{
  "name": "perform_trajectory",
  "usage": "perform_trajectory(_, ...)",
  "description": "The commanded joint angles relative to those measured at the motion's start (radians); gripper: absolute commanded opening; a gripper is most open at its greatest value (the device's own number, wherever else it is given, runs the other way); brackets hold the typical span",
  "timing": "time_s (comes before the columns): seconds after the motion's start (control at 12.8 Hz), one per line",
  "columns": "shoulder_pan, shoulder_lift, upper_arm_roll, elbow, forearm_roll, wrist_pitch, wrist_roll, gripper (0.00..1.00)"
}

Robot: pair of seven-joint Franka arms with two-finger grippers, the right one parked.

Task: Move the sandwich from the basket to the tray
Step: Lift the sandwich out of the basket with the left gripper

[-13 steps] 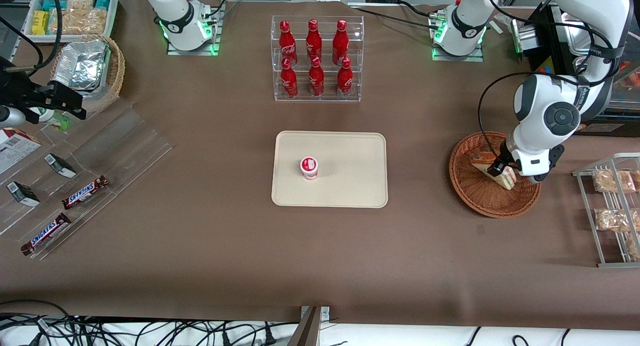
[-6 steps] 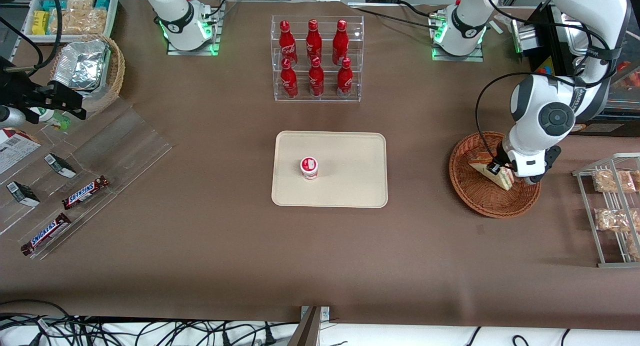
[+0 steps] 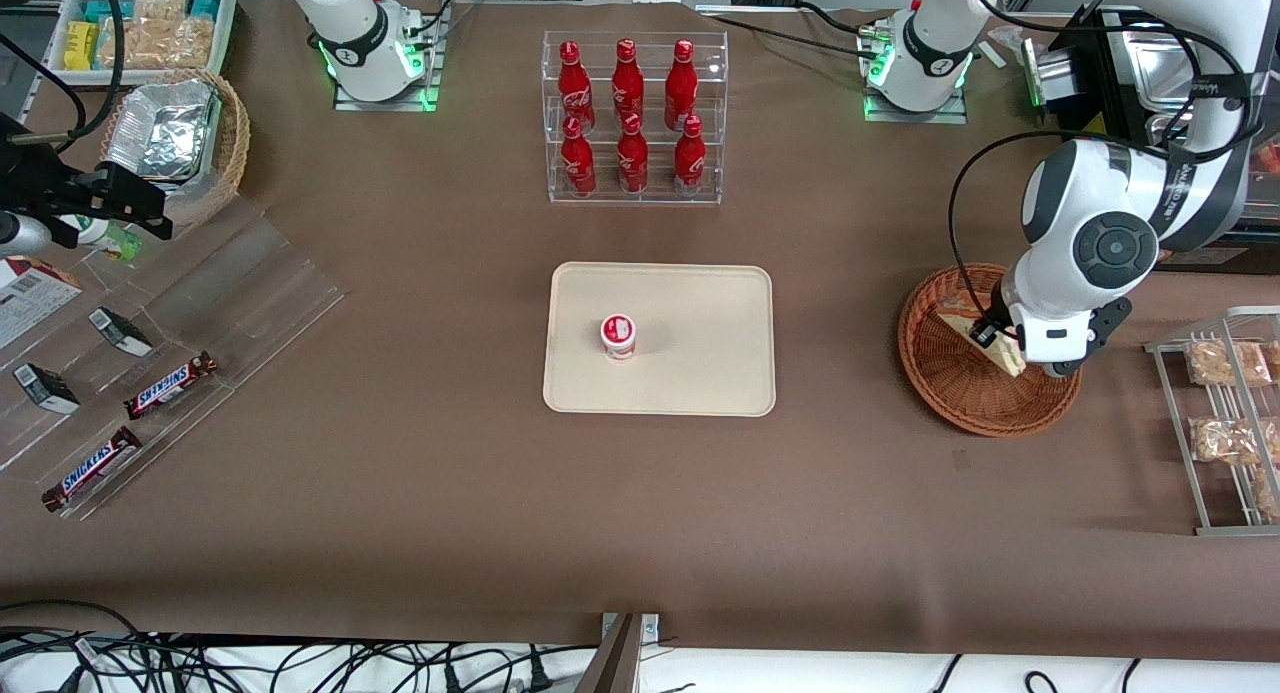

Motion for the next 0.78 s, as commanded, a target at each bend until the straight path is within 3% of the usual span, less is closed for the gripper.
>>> perform_trajectory(0.0,0.002,-0.001,-0.055,0.106,0.024,-0.110,0.052,0.42)
perform_trajectory(0.7,-0.012,0.046,-0.321,0.195,0.028,-0.144,0.078,0.43)
